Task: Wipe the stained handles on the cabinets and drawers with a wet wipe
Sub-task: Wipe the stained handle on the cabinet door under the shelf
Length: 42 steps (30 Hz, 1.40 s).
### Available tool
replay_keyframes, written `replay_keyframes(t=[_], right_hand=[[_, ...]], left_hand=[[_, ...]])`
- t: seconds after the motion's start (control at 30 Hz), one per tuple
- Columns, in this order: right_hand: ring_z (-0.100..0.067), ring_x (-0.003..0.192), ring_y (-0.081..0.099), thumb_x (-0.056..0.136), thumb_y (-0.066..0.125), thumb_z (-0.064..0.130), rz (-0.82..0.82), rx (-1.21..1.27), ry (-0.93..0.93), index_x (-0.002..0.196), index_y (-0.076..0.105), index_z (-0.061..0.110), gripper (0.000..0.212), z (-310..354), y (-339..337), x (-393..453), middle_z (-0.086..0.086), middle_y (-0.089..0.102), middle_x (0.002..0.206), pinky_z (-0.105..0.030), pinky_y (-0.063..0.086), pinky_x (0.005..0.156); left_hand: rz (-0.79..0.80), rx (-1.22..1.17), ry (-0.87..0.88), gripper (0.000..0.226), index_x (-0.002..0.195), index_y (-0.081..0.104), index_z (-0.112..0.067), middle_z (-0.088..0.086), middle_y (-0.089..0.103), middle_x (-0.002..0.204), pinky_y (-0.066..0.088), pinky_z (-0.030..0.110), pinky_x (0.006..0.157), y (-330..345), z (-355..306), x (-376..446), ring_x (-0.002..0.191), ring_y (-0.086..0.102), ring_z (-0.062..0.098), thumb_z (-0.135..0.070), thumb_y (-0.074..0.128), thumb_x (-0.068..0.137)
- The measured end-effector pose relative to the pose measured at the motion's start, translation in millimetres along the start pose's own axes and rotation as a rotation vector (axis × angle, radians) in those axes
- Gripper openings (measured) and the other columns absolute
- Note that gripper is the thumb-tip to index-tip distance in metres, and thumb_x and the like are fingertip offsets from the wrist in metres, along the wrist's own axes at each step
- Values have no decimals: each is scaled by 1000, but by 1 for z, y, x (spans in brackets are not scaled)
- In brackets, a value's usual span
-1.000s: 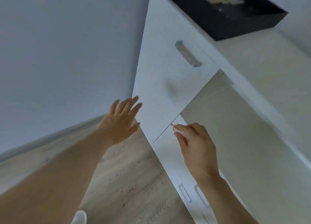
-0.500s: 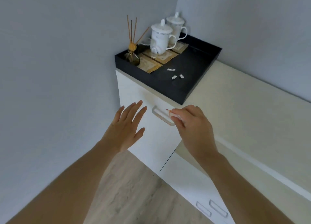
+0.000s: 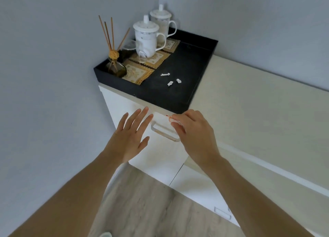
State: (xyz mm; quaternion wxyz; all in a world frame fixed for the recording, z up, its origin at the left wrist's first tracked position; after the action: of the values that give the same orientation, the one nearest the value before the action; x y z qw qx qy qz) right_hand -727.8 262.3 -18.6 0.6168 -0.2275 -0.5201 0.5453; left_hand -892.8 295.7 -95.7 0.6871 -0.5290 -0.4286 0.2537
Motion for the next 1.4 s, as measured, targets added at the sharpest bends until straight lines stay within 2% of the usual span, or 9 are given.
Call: replay_keyframes(t=[0.17, 0.43, 0.53, 0.73, 0.83, 0.97, 1.07, 1.2, 1.4], right_hand=[[-22, 78, 61, 84, 68, 15, -133, -27, 70, 100, 71, 8, 17, -2, 8, -2, -9, 67, 88, -25, 49, 64], [-22, 73, 58, 86, 67, 12, -428, -61, 195, 98, 72, 7, 14, 2, 33, -22, -7, 65, 82, -25, 49, 63], [-22, 74, 58, 87, 65, 14, -504, -88, 199, 99, 72, 7, 15, 0, 41, -29, -7, 65, 82, -28, 51, 62], [-20, 75, 57, 87, 67, 8, -744, -105, 135, 101, 72, 6, 15, -17, 54, -46, -7, 66, 86, -21, 48, 68], [-18, 78, 59, 86, 68, 7, -850, -109, 66, 102, 71, 7, 16, -27, 66, -59, -4, 65, 90, -16, 48, 70], [-9, 81, 57, 87, 67, 10, -971, -105, 8, 103, 67, 18, 17, -47, 91, -78, 3, 63, 92, -5, 41, 70], [3, 77, 52, 88, 65, 11, -1065, 3, -29, 99, 67, 19, 14, -61, 110, -89, 1, 65, 91, -5, 37, 71], [3, 74, 55, 87, 68, 17, -1181, 283, 8, 98, 71, 26, 14, -75, 126, -93, 5, 67, 90, -8, 41, 72], [1, 96, 64, 84, 69, 23, -1184, 546, 64, 96, 74, 29, 14, -73, 145, -86, 17, 71, 93, -8, 45, 82]], left_hand=[[-99, -13, 102, 61, 140, 35, -11, 18, 39, 145, 33, 59, 104, 21, 21, 17, 132, 40, 38, -43, 53, 91], [-371, 50, 282, 60, 139, 31, -8, 18, 35, 147, 23, 59, 105, 61, 43, 24, 132, 30, 33, -51, 22, 98], [-461, 26, 336, 61, 141, 26, -7, 18, 26, 145, 13, 55, 113, 77, 44, 28, 136, 21, 33, -50, 23, 99], [-731, -10, 342, 60, 139, 17, -6, 18, 6, 148, -4, 50, 115, 114, 41, 44, 146, -6, 26, -45, 33, 98], [-917, 6, 284, 64, 146, 14, -8, 15, -1, 157, -2, 51, 116, 125, 32, 53, 146, -3, 25, -45, 30, 97], [-1101, -29, 232, 63, 149, 18, -8, 18, 17, 150, 5, 49, 117, 129, 32, 60, 146, 6, 25, -41, 29, 97], [-1149, -39, 225, 61, 150, 16, -9, 17, 16, 153, 6, 49, 117, 137, 34, 56, 146, 7, 26, -35, 30, 97], [-1145, -48, 257, 59, 148, 20, -4, 20, 21, 151, 6, 50, 116, 162, 27, 41, 142, 15, 33, -32, 33, 97], [-1230, -92, 271, 51, 140, 38, -4, 14, 33, 143, 15, 46, 109, 138, 37, 39, 130, 33, 30, -29, 39, 95]])
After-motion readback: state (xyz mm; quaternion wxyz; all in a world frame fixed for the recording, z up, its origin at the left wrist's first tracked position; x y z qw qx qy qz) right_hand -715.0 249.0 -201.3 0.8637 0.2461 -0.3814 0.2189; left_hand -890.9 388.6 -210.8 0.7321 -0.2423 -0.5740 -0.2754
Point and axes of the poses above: each hand's wrist, its own x-axis towards the middle knuckle, its own y-axis out of the palm, z = x × y, the point moved 5 cm from there along x, towards the middle knuckle
